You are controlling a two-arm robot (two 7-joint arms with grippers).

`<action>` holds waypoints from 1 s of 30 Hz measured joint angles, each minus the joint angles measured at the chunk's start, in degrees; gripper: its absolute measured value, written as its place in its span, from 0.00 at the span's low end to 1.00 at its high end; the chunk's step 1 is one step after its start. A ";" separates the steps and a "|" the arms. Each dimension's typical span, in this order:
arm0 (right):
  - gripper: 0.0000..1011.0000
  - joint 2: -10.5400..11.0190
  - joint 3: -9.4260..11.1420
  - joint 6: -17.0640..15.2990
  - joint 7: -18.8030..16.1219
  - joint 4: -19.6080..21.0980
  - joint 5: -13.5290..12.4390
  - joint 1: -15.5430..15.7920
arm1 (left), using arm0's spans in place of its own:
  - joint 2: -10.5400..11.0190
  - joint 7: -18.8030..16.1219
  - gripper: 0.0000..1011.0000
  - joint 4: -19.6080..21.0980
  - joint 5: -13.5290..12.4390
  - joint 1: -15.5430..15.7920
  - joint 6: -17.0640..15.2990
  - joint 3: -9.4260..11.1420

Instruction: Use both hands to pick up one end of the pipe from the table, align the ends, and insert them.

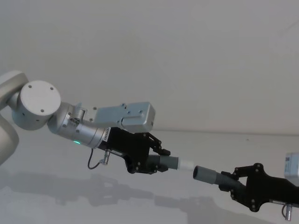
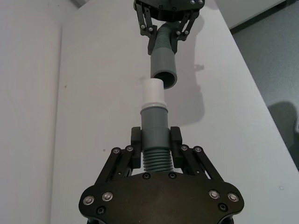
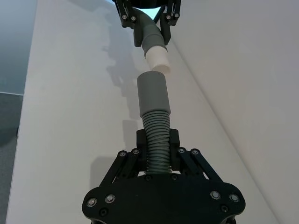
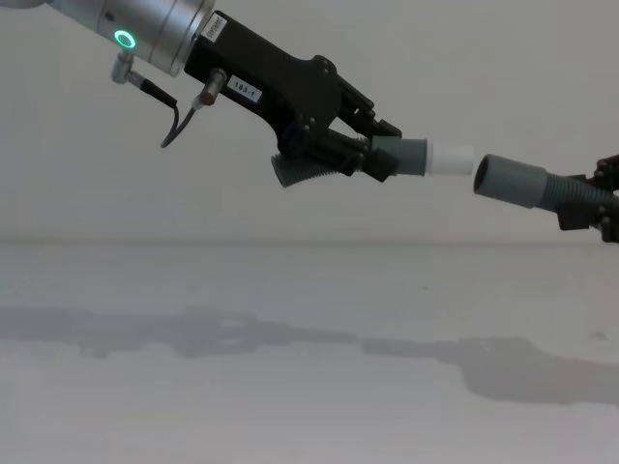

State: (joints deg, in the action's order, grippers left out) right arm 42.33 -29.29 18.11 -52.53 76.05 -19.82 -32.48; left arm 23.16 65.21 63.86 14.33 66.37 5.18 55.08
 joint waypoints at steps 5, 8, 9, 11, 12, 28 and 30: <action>0.24 -0.19 -0.14 -0.43 -0.15 -0.22 -0.22 -0.29 | -0.12 -0.09 0.32 -0.25 -0.13 0.14 0.13 0.04; 0.24 -0.33 -0.25 -0.78 -0.20 -0.40 -0.35 -0.51 | -0.21 -0.11 0.32 -0.45 -0.21 0.23 0.35 0.06; 0.24 -0.39 -0.30 -0.95 -0.24 -0.48 -0.42 -0.60 | -0.29 -0.12 0.32 -0.58 -0.25 0.29 0.48 0.06; 0.24 -0.46 -0.38 -1.15 -0.28 -0.58 -0.48 -0.70 | -0.37 -0.12 0.32 -0.73 -0.29 0.34 0.58 0.08; 0.24 -0.52 -0.43 -1.22 -0.30 -0.65 -0.52 -0.77 | -0.38 -0.12 0.32 -0.78 -0.30 0.35 0.65 0.08; 0.24 -1.34 -1.10 -3.97 -1.19 -2.08 -2.38 -2.25 | -0.89 0.14 0.32 -1.81 -0.56 0.71 1.40 0.16; 0.24 -1.40 -1.13 -4.22 -1.30 -2.18 -2.64 -2.39 | -0.89 0.15 0.32 -1.82 -0.58 0.71 1.40 0.16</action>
State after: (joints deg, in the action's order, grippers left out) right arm 40.94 -30.42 13.89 -53.82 73.87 -22.46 -34.87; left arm 22.26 65.35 62.05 13.76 67.08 6.58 55.24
